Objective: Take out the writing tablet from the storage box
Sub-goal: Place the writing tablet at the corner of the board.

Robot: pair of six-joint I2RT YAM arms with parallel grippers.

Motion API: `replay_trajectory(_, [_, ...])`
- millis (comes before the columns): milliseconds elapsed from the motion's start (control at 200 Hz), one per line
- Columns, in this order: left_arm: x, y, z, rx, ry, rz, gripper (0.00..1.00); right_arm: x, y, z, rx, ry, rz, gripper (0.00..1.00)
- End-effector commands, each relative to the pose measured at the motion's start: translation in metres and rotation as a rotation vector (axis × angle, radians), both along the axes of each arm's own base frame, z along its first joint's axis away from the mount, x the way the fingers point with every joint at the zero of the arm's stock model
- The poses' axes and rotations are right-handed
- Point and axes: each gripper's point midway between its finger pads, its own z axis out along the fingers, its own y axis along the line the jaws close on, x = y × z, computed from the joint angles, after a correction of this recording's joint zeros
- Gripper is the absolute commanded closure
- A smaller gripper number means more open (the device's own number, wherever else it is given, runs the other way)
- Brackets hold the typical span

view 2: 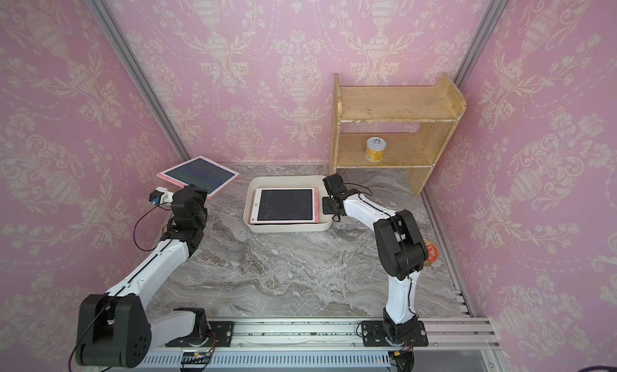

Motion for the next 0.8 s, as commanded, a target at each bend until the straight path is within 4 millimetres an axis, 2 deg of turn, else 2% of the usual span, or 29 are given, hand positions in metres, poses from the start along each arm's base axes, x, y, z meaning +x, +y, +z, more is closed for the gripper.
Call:
replay_trajectory(0, [0.002, 0.014, 0.010, -0.010, -0.078, 0.084, 1.00, -0.006, -0.017, 0.012, -0.022, -0.009, -0.024, 1.00])
replay_trajectory(440, [0.035, 0.014, -0.028, -0.055, -0.082, 0.092, 1.00, -0.001, -0.017, 0.013, -0.001, -0.006, -0.033, 1.00])
replay_trajectory(796, [0.044, 0.015, -0.049, -0.036, -0.037, 0.107, 1.00, 0.001, -0.019, 0.014, 0.001, -0.006, -0.040, 1.00])
